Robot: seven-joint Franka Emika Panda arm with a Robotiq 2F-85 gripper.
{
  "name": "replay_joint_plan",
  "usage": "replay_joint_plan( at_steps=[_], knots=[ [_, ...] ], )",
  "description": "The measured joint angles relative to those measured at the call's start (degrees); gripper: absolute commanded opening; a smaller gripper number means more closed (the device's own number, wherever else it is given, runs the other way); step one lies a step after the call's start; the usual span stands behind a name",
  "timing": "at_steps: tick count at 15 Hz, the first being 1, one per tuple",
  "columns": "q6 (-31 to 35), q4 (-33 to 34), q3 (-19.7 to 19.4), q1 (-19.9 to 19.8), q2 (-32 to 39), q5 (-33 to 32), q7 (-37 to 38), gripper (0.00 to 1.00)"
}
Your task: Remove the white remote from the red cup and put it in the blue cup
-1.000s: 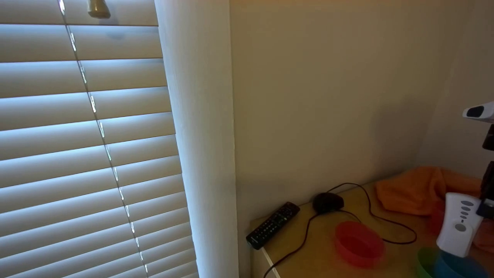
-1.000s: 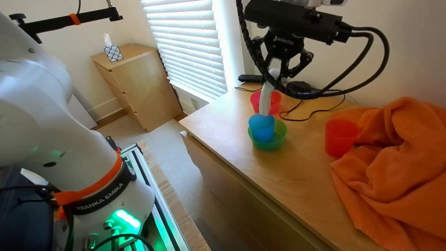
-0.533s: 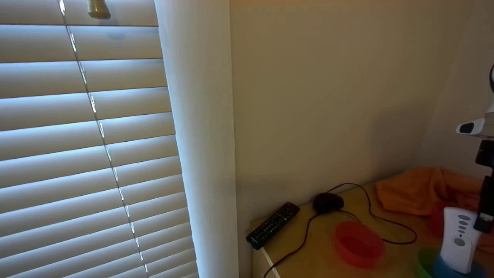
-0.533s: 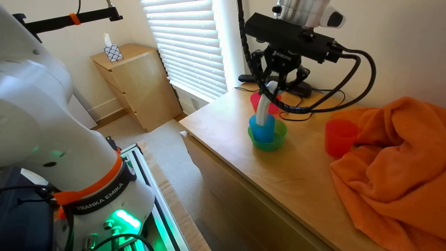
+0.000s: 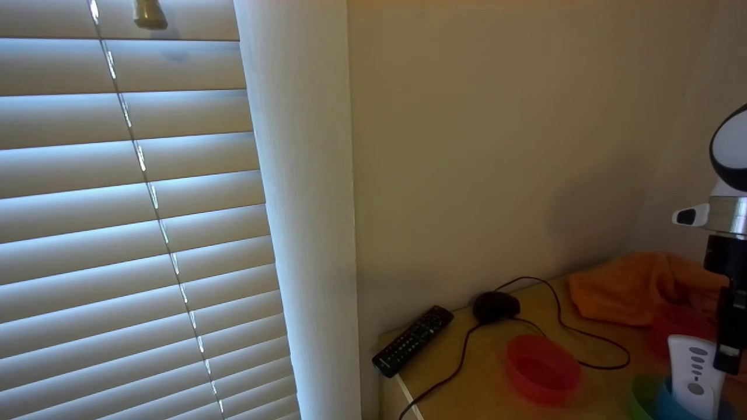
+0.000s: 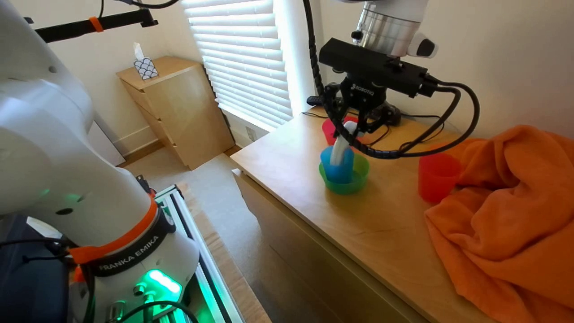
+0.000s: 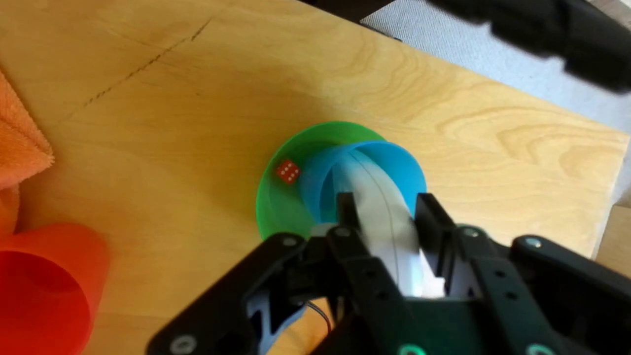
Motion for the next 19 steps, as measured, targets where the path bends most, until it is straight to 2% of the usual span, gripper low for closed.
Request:
replay_joint_plan(
  at_steps=[4,5,6,7,8,12,13,19],
  knots=[
    [1.16,0.69,0.72,0.11,2.65,-0.96,0.07,0.09],
    [1.16,1.01,0.85,0.12,3.21,-1.36,0.16,0.13],
    [1.15,1.37,0.98,0.12,3.72,-1.89,0.32,0.59],
    [0.79,1.81,1.09,0.12,3.96,-2.33,0.35,0.60],
    [0.73,2.10,1.21,0.12,4.13,-2.77,0.42,0.65],
    [0.55,2.51,1.61,0.15,4.39,-4.95,0.51,0.96],
    [0.42,2.51,1.79,0.16,4.20,-5.45,0.49,1.00],
    [0.43,2.45,2.37,0.38,2.05,-7.35,0.49,1.00]
  ],
)
